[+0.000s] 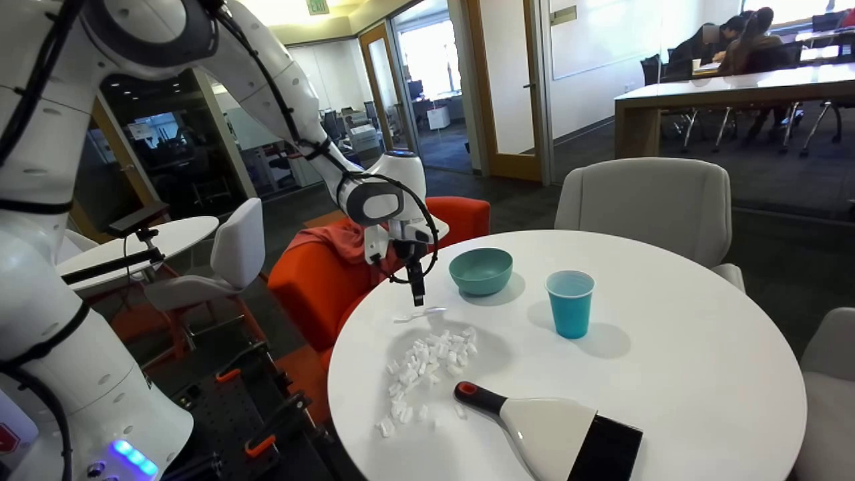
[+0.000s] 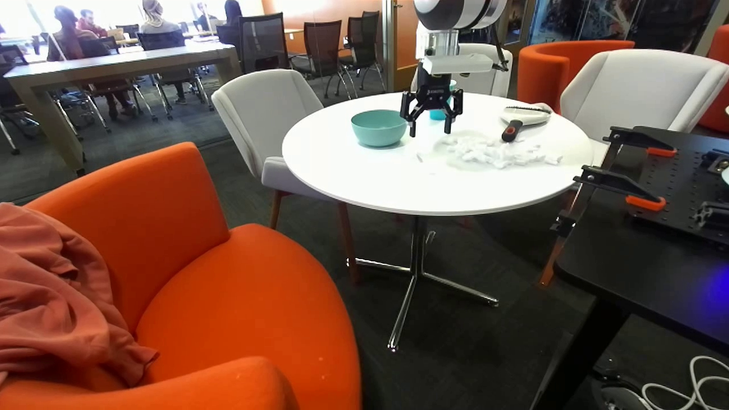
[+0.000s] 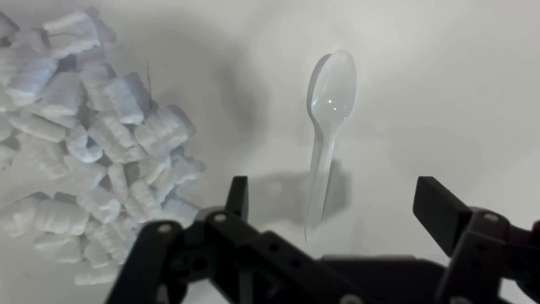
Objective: Move the white object on the table from left to right.
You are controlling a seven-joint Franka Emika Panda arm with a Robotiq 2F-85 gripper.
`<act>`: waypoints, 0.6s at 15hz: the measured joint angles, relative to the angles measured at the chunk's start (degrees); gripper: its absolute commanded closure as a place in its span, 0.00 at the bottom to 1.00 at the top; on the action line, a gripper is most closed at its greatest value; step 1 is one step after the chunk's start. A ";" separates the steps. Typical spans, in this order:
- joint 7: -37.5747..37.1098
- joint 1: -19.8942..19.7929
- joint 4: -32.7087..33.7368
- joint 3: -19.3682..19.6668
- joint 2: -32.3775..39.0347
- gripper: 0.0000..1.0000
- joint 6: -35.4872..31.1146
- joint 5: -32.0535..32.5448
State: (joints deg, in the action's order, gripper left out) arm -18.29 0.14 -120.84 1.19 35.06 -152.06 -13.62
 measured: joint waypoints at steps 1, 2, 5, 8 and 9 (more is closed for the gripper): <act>0.00 0.05 -0.02 0.07 0.12 0.00 -0.23 0.00; 0.00 0.16 -0.03 0.10 0.39 0.00 -0.83 0.00; 0.00 0.62 -0.04 -0.03 1.99 0.00 -4.24 -0.06; -0.02 1.22 -0.03 -0.14 3.90 0.26 -7.80 -0.08; -0.02 1.40 0.00 -0.14 4.43 0.29 -8.55 -0.08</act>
State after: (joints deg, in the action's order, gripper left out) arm -18.31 1.54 -120.84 1.05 39.49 -160.61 -13.70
